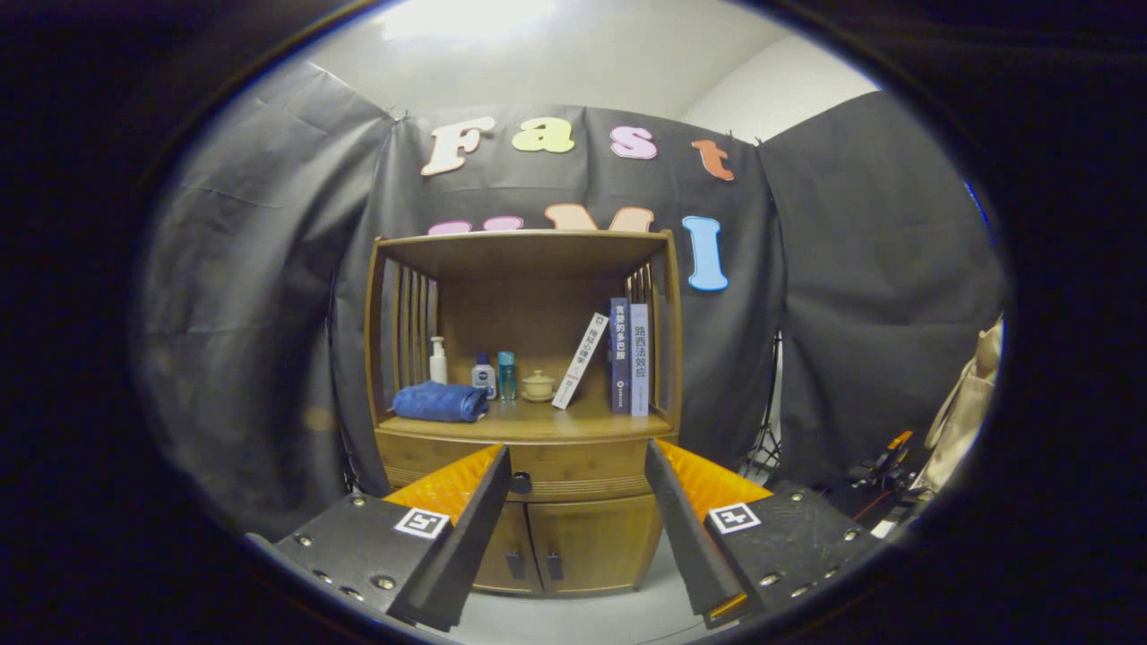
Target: Pull open the drawer, take out the items inside it, and place them on the countertop above the cabinet.
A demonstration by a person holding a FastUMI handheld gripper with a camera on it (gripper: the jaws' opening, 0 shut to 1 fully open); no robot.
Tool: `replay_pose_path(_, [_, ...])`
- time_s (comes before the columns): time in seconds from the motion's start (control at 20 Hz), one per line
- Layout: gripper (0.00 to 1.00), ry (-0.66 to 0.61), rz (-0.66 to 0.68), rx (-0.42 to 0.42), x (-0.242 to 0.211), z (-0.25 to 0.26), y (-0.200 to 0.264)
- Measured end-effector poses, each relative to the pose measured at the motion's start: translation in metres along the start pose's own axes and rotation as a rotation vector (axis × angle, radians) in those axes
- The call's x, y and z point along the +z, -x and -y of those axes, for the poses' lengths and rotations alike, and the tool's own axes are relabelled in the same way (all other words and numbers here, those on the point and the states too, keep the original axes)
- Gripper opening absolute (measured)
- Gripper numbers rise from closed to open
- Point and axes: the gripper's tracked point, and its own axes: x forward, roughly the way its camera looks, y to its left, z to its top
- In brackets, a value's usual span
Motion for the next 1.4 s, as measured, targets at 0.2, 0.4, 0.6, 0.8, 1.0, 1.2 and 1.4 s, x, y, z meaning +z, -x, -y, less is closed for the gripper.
replay_pose_path(0.2, [0.9,-0.007,0.011,-0.004,0.001,-0.001,-0.004])
replay_pose_path(0.4, [0.9,-0.004,0.043,-0.022,0.004,0.001,-0.016])
replay_pose_path(0.6, [0.9,-0.015,0.033,-0.03,-0.003,-0.001,-0.029])
replay_pose_path(0.8, [0.9,-0.005,0.021,-0.059,-0.009,0.0,-0.041])
replay_pose_path(1.0, [0.9,0.013,-0.011,-0.088,-0.024,-0.005,-0.069])
replay_pose_path(1.2, [0.89,0.059,-0.111,-0.123,-0.057,-0.017,-0.111])
replay_pose_path(1.4, [0.9,0.038,-0.135,-0.025,-0.086,-0.063,-0.161])
